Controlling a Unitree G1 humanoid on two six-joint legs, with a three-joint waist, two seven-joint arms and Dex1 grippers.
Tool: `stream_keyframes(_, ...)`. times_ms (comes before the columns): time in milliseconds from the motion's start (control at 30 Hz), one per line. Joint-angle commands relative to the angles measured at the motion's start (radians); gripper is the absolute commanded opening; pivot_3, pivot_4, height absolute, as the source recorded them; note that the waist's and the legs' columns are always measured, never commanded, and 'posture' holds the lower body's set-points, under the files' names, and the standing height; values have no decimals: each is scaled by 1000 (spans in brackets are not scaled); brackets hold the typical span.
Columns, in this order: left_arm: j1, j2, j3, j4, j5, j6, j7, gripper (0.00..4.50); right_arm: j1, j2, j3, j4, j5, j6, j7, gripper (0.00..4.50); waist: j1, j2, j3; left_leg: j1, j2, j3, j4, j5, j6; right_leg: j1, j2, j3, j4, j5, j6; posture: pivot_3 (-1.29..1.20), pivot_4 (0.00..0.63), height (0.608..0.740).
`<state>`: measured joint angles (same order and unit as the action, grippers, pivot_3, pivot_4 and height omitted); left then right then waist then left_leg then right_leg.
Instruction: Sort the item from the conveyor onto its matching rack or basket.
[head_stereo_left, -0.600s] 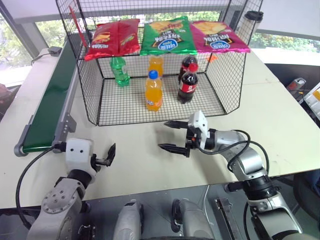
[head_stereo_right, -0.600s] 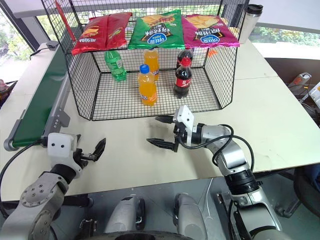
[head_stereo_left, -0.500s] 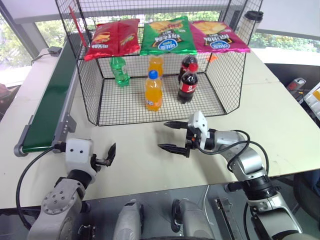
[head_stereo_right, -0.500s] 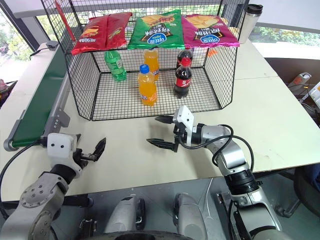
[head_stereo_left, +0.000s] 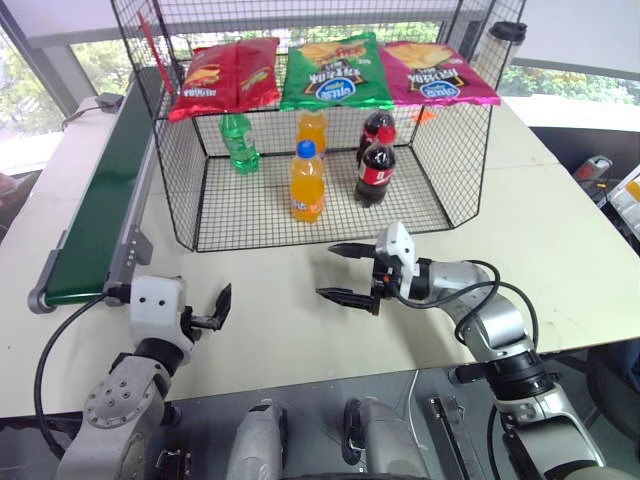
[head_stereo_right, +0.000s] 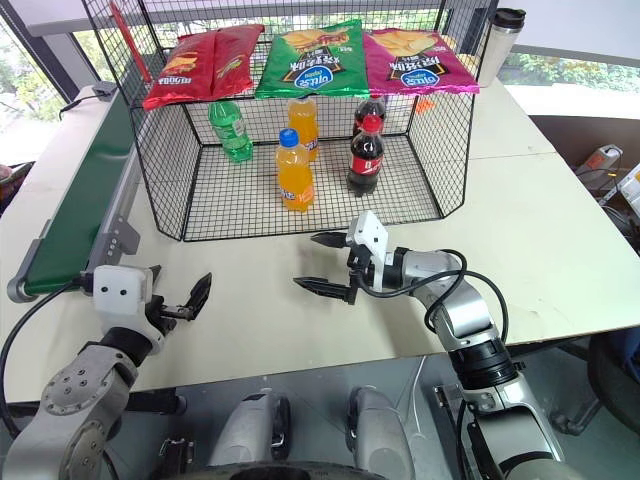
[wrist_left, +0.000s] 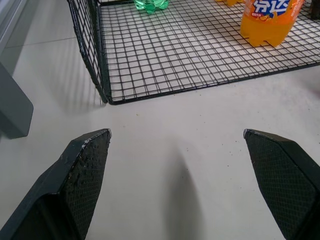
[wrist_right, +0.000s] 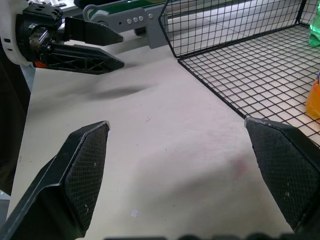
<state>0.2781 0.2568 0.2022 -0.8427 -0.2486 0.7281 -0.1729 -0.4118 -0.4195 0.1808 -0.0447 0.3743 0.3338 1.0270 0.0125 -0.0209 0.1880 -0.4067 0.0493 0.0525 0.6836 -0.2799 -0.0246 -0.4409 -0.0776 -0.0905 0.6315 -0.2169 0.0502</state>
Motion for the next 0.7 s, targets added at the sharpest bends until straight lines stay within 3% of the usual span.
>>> stream_keyframes(33,-2,7,-5,-18,5,-20,2,4425,-17,2,-11,-36,9,-5,-2,4500,0,0,0,0,0,0,0,0,0,0,0,0,0,0,0,0,150,740)
stream_keyframes(700,-22,4,0,-32,-5,9,18,4425,-17,10,-27,-36,24,-11,-6,4500,0,0,0,0,0,0,0,0,0,0,0,0,0,0,0,0,150,740)
